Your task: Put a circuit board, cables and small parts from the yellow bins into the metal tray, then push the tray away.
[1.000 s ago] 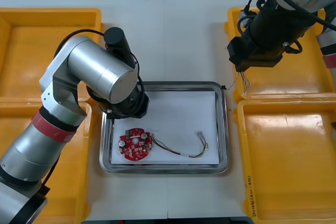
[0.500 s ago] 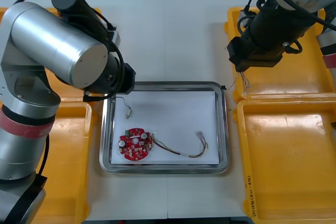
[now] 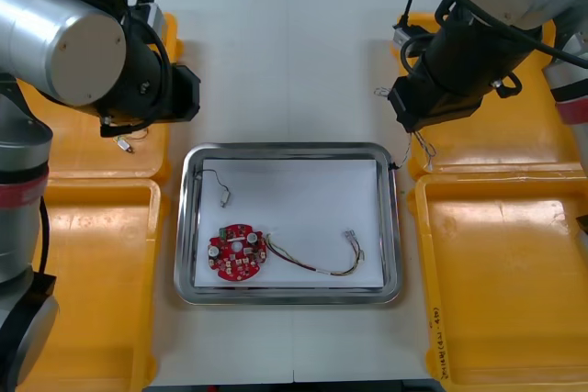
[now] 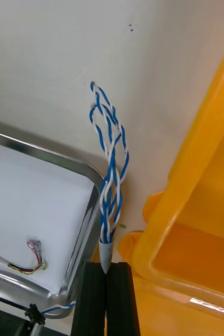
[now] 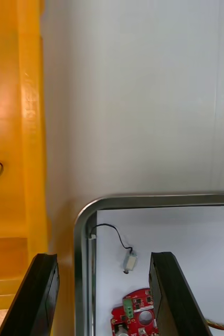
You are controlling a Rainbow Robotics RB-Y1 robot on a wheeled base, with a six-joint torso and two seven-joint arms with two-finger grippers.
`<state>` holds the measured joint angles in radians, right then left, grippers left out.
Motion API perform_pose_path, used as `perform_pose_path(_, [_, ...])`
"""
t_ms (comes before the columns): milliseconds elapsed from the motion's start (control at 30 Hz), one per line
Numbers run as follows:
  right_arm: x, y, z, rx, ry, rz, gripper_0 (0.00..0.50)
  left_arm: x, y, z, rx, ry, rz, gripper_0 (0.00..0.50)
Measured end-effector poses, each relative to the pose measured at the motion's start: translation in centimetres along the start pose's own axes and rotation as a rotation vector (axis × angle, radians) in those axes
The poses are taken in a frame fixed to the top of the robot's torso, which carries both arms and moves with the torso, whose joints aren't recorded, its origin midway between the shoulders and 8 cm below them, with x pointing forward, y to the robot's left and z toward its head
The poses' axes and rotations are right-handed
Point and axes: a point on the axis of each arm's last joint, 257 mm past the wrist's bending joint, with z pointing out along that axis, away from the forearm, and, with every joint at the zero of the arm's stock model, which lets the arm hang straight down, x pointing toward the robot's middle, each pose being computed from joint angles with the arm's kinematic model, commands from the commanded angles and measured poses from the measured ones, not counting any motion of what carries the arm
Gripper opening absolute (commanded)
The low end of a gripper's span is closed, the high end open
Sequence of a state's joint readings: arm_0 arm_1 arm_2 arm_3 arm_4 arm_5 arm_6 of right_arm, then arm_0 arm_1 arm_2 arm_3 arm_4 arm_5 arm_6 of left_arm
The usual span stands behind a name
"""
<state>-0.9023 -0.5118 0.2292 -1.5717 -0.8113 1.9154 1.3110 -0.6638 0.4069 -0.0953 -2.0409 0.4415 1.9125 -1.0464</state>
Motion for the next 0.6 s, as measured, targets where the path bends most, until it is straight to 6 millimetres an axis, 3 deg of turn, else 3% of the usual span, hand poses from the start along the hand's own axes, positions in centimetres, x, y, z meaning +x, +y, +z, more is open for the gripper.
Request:
perform_pose_path(400, [0.9,3.6,1.3,0.007,0.024,-0.31,0.0,-3.6,7.0,-1.2,-0.059,0.056,-0.084,0.5])
perform_pose_path(600, [1.3,6.1,2.3,-0.022,0.039,-0.51,0.0,-3.7,10.5,-0.9,-0.097,0.097,-0.157,0.5])
